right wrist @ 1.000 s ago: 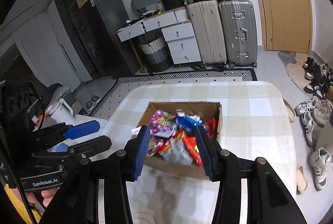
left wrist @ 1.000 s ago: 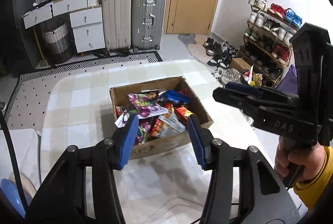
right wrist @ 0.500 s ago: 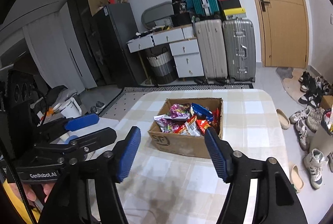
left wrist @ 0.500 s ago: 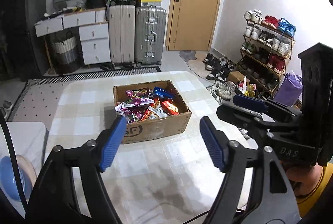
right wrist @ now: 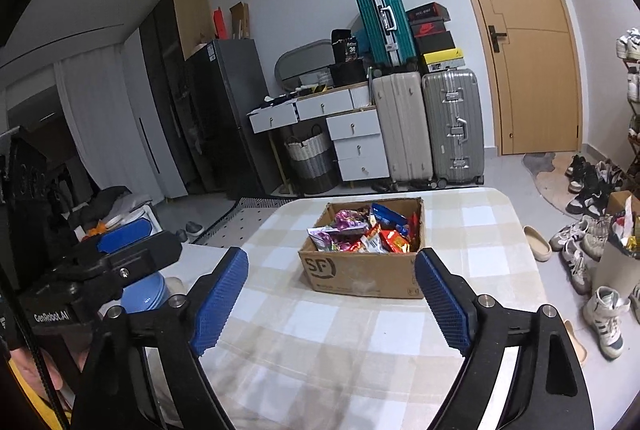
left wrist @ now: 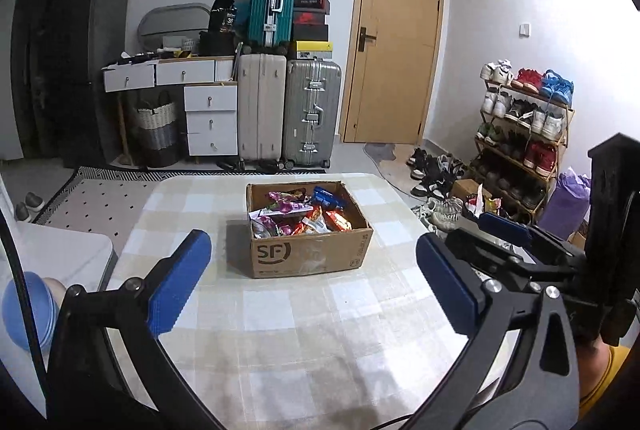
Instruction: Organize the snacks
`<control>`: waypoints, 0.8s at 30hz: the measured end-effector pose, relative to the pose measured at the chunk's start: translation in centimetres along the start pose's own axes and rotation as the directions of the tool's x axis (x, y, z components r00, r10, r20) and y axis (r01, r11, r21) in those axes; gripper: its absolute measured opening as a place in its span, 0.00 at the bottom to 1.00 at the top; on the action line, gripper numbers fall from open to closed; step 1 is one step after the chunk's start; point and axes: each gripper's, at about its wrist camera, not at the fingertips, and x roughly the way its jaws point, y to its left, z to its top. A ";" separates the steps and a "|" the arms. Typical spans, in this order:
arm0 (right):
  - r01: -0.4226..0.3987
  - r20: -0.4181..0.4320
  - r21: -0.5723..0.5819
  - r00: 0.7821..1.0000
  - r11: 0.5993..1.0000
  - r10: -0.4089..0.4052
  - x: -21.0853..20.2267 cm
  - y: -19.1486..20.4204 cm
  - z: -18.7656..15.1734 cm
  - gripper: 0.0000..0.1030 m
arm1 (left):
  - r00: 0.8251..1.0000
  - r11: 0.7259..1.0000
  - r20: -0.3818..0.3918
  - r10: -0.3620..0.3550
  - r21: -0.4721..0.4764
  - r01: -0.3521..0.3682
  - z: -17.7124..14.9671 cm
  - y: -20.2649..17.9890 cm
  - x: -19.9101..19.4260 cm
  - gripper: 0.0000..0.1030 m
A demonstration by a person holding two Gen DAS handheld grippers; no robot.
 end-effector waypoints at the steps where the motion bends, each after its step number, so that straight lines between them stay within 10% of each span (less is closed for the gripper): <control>1: 0.000 0.009 0.001 1.000 1.000 0.000 -0.2 0.0 -0.5 0.86 | 1.000 1.000 0.008 0.012 -0.004 -0.012 -0.5 0.3 0.0 0.99; 24: 0.131 -0.007 -0.037 0.991 0.991 -0.131 11.0 -6.3 -6.3 0.89 | 0.989 0.990 -0.078 0.128 -0.051 -0.132 -6.2 6.6 18.7 0.99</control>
